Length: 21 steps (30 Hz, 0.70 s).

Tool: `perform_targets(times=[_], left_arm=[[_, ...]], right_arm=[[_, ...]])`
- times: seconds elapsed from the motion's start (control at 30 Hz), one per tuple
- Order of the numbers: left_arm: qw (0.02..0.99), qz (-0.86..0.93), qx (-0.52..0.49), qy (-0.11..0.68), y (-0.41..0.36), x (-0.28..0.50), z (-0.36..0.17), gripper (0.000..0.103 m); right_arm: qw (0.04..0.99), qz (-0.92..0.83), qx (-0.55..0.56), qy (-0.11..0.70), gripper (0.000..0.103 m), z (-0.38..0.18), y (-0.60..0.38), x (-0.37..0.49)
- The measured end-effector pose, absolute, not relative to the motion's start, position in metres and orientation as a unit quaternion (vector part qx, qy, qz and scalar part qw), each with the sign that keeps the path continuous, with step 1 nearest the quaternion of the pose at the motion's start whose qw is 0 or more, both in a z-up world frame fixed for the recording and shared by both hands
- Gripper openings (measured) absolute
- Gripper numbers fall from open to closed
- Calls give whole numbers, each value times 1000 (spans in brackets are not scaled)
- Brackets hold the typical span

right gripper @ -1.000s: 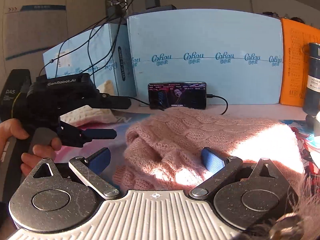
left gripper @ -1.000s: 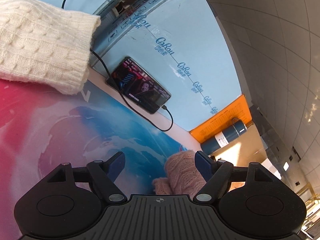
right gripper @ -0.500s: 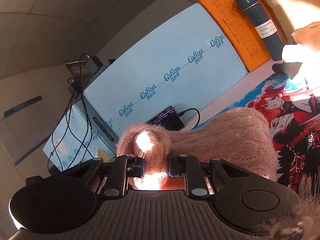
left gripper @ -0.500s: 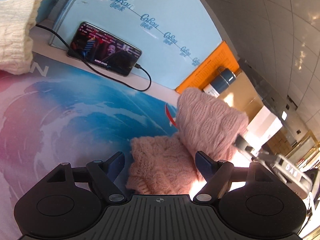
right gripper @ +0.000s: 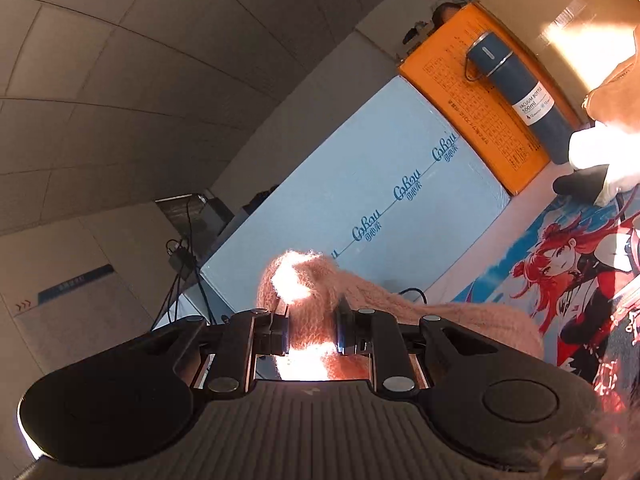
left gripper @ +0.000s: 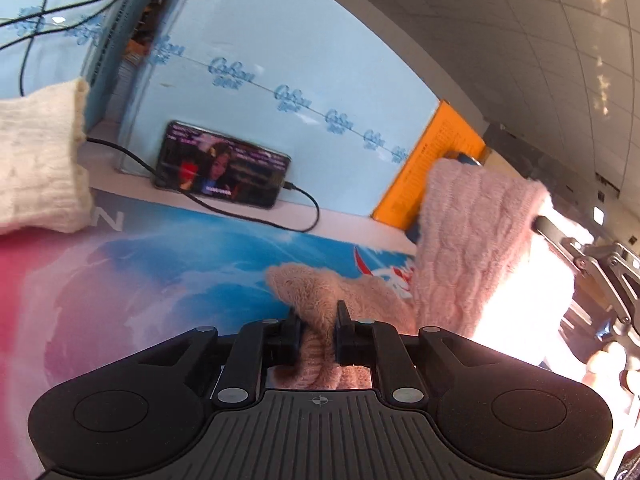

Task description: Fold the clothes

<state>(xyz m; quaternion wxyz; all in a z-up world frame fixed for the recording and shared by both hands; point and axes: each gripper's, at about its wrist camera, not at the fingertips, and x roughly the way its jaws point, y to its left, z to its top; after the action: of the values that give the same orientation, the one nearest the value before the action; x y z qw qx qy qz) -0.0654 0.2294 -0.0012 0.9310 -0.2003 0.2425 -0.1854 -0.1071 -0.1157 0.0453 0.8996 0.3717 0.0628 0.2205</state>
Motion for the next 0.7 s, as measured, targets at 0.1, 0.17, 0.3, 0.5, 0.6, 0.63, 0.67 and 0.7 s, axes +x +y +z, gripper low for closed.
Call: perform_targets(times=[0.1,0.17,0.3,0.5,0.6,0.63,0.67,0.7], left_arm=[[939,-140,-223,220,255,-71,6,13],[940,-119,-237,215,268,-75,6,13],[936,-96,-254,224,283,-78,-1,13],[930,-88,-257,247,283,-75,-10,14],[930,-86,-257,249,282,-74,-12,14],[929,-86,-259,249,282,-73,-12,15],[929,-86,-260,250,283,-73,-12,15],[929,-86,-259,250,283,-73,-12,15]], right_arm=[[904,196,378,32,18,51,-132,-114],[908,170,382,31,18,48,-144,-117],[929,93,353,64,18,28,-162,-125],[936,5,315,157,32,1,-177,-131],[951,-91,247,159,78,6,-171,-136],[956,-117,223,149,80,8,-168,-139],[961,-117,209,139,82,9,-166,-140],[966,-100,201,131,85,10,-164,-142]])
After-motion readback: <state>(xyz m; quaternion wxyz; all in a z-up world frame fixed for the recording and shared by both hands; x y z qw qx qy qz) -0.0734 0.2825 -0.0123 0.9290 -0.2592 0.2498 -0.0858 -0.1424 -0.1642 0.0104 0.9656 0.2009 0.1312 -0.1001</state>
